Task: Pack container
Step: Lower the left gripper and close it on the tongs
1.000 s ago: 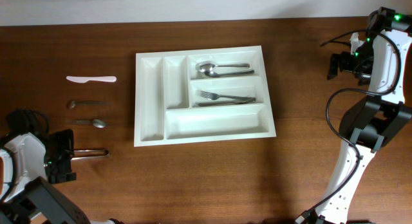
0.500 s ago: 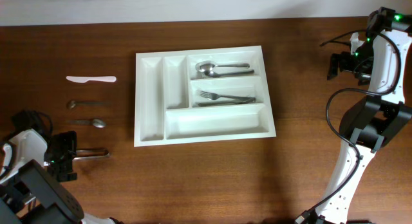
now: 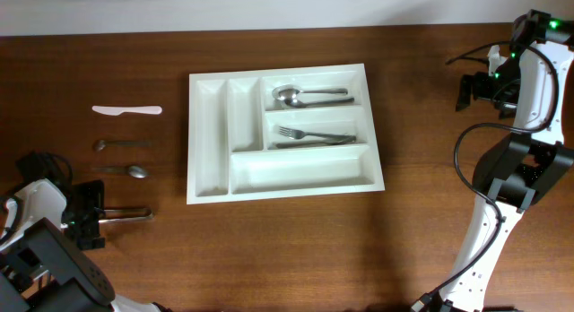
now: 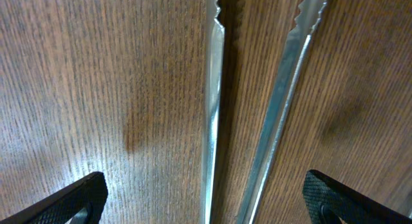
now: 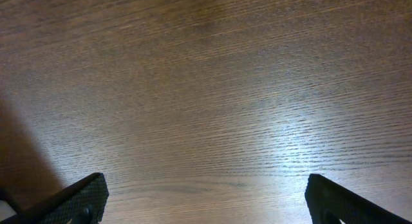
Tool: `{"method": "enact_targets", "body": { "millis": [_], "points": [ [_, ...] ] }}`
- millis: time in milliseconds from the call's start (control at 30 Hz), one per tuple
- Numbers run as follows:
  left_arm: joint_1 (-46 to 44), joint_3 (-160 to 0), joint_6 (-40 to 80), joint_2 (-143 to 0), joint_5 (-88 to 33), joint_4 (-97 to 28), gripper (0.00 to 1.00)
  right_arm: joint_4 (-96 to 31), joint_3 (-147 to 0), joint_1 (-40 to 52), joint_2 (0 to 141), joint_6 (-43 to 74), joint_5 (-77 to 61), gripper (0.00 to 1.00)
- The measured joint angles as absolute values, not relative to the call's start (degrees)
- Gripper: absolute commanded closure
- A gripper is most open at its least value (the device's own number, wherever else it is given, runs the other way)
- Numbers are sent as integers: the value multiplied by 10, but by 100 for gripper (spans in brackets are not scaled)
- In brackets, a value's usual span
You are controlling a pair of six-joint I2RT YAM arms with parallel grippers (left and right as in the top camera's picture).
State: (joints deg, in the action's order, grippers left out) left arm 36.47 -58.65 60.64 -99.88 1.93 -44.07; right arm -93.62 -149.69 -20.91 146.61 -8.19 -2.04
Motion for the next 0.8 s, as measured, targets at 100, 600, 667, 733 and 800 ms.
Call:
{"method": "enact_targets", "body": {
  "millis": [100,600,667,733,800],
  "points": [
    [365,-587,607,-999,20,-437,1,-936,-1497,-209,1466,-81,-20,1],
    [365,-587,606,-1033,21,-434,1,-936,-1497,-209,1466,-82,-20,1],
    [365,-587,606,-1033,21,-433,1,-936,-1497,-209,1466,-82,-20,1],
    [365,-587,606,-1033,21,-433,1,-936,-1497,-209,1466,-82,-20,1],
    [365,-587,606,-1033,21,-433,1,-936,-1497,-209,1466,-82,-20,1]
  ]
}}
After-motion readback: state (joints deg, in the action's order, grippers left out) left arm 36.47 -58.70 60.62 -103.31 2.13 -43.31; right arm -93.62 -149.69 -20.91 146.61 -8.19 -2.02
